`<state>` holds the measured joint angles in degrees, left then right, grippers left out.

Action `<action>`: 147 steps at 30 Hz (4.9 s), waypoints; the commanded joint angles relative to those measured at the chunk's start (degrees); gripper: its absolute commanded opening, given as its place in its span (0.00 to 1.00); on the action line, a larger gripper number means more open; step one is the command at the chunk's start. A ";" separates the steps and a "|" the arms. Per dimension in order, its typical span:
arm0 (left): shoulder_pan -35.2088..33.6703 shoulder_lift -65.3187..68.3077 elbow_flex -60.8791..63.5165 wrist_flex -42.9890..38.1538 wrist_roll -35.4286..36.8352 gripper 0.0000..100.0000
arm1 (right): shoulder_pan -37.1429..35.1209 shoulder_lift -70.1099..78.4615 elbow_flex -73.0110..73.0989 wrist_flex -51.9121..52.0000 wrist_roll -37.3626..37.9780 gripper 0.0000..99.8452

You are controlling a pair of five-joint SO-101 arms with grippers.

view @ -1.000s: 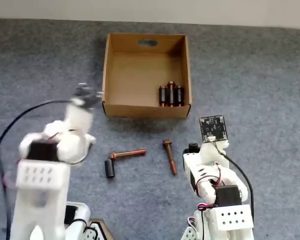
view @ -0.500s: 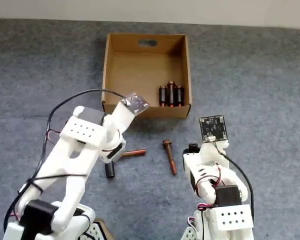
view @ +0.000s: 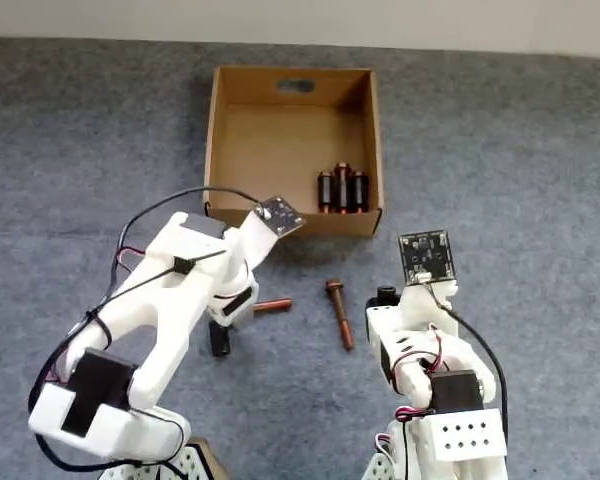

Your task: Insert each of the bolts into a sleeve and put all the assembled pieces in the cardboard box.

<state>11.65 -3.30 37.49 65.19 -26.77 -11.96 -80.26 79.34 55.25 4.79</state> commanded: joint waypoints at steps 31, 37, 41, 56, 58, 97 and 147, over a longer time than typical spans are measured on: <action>-5.05 2.95 -13.14 -0.26 15.91 0.18 | -0.13 -0.84 -0.48 -0.66 0.00 0.00; -1.89 3.56 -24.48 16.18 36.48 0.18 | -0.13 -0.84 -0.48 -0.66 0.00 0.00; 0.66 3.65 -22.37 17.76 54.24 0.18 | -0.13 -0.84 -0.48 0.04 0.00 0.00; 5.85 3.65 -9.80 -2.55 69.80 0.19 | -0.13 -0.92 -0.57 0.48 0.00 0.00; 5.76 3.65 -8.92 -4.66 71.91 0.19 | -0.13 -0.92 -0.57 0.48 0.00 0.00; 8.48 2.95 3.65 -6.24 73.67 0.01 | -0.13 -0.92 -0.57 0.48 0.00 0.01; 7.96 3.65 2.33 -14.24 53.27 0.02 | -0.13 -0.92 -0.48 0.57 0.00 0.01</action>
<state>20.70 0.31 39.87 52.53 26.77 -11.96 -80.53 79.34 55.60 4.79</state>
